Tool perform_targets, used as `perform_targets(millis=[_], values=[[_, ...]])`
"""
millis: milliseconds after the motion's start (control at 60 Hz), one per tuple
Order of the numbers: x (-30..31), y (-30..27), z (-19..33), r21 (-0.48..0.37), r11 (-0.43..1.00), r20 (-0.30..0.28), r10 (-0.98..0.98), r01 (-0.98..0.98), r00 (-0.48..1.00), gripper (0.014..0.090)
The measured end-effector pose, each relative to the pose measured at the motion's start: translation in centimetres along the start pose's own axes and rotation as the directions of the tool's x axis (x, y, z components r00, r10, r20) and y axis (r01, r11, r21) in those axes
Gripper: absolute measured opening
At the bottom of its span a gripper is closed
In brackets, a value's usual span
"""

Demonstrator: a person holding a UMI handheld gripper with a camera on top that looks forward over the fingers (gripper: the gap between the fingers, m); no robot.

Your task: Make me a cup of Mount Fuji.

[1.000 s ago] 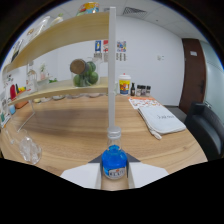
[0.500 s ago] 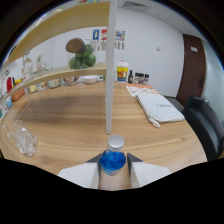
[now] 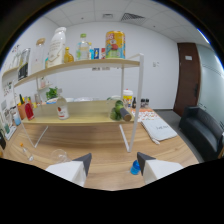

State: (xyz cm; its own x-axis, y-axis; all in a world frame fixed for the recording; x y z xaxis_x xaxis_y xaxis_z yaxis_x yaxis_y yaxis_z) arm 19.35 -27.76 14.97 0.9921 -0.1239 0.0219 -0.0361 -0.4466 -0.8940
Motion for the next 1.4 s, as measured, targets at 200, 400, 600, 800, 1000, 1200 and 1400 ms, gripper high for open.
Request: perform_targets(millis=[200, 400, 600, 800, 1000, 1200, 1400], values=[[-9.2, 0.6, -2.2, 0.001, 1.0, 0.078, 0.019, -0.019, 0.997, 0.0843], [-15.4, 0.4, -2.6, 0.002, 0.998, 0.098, 0.056, -0.057, 0.994, 0.0842], [-19.7, -9.1, -5.5, 0.092, 0.995, 0.106, 0.038, -0.048, 0.994, 0.0847], [-22.9, -19.0, -8.0, 0.186, 0.982, 0.111, -0.004, -0.017, 0.994, 0.0836], [-25.2, -25.1, -7.2, 0.25, 0.967, 0.142, 0.007, -0.042, 0.99, 0.084], [-26.6, -28.1, -2.5, 0.277, 0.96, 0.139, -0.012, -0.028, 0.99, 0.0807], [-27.0, -29.1, 1.7, 0.272, 0.962, 0.114, -0.005, -0.027, 0.993, 0.0609]])
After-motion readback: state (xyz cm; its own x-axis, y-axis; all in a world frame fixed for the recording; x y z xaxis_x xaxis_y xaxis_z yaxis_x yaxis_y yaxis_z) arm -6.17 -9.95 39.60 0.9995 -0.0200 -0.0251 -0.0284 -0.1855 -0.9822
